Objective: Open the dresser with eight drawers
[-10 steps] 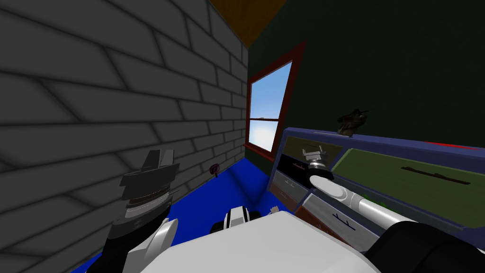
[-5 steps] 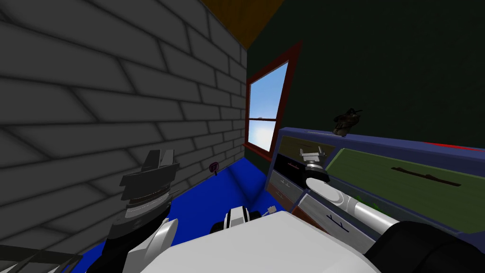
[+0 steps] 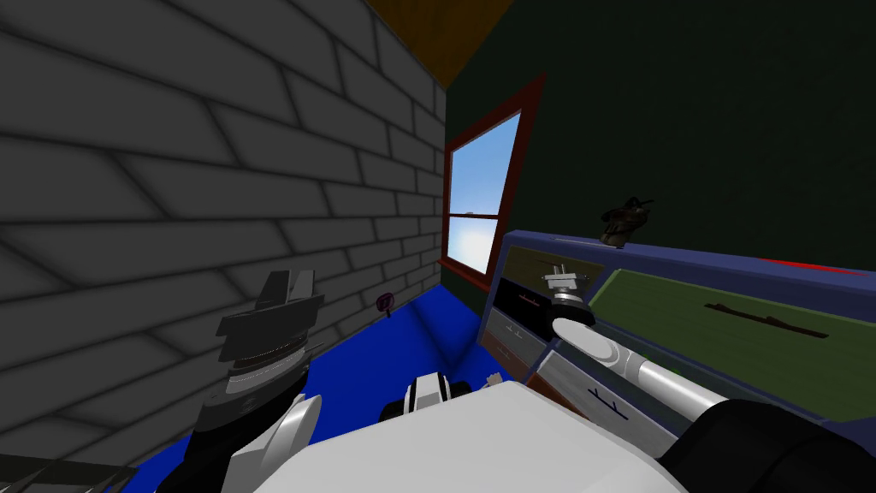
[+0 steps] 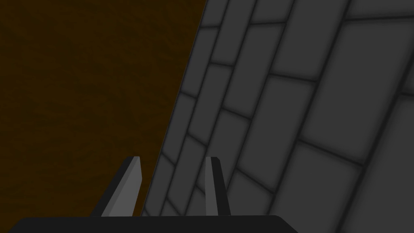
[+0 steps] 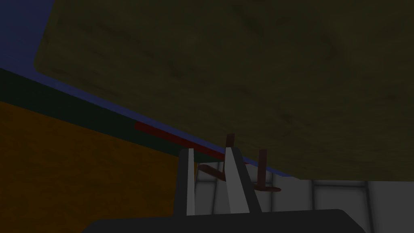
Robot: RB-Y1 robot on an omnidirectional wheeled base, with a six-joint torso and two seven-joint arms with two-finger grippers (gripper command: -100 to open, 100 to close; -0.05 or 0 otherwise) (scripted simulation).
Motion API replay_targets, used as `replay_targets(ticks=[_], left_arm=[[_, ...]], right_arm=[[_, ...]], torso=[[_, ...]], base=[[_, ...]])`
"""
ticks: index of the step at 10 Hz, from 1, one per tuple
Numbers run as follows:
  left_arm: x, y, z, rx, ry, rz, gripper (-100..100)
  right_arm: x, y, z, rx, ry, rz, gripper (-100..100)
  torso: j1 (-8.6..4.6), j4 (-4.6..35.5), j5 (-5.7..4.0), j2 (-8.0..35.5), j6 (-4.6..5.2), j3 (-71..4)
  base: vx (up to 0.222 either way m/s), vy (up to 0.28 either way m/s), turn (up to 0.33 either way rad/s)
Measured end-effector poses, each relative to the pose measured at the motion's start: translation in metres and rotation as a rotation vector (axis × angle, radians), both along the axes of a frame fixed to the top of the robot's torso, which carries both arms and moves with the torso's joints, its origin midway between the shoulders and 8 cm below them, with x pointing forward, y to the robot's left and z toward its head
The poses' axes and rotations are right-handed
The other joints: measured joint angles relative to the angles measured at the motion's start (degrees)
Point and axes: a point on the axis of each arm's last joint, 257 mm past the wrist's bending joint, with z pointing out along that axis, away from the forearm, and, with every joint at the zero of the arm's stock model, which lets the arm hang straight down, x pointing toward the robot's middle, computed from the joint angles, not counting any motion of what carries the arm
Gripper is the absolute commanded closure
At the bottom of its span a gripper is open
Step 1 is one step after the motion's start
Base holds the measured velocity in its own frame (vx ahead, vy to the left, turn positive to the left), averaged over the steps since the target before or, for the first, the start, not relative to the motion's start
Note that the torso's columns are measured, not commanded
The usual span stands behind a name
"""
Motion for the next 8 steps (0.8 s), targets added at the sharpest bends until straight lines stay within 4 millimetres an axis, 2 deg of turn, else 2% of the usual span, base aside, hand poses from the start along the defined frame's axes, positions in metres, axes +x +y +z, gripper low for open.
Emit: replay_targets(ticks=[5,6,8], left_arm=[[0.0,0.0,0.0,0.0,0.0,0.0,0],[0.0,0.0,0.0,0.0,0.0,0.0,0],[0.0,0.0,0.0,0.0,0.0,0.0,0]], right_arm=[[0.007,0.002,0.007,0.007,0.005,0.017,100],[0.006,0.002,0.003,0.011,0.013,0.017,100],[0.001,-0.015,0.001,0.01,0.016,-0.003,100]], torso=[[0.34,0.1,0.27,0.1,0.04,0.0],[0.02,0.2,0.32,0.0,0.07,-0.1],[0.09,0.0,0.15,-0.1,-0.01,-0.1]], base=[[-0.066,0.145,-0.036],[-0.051,0.093,0.15],[-0.064,0.096,0.102]])
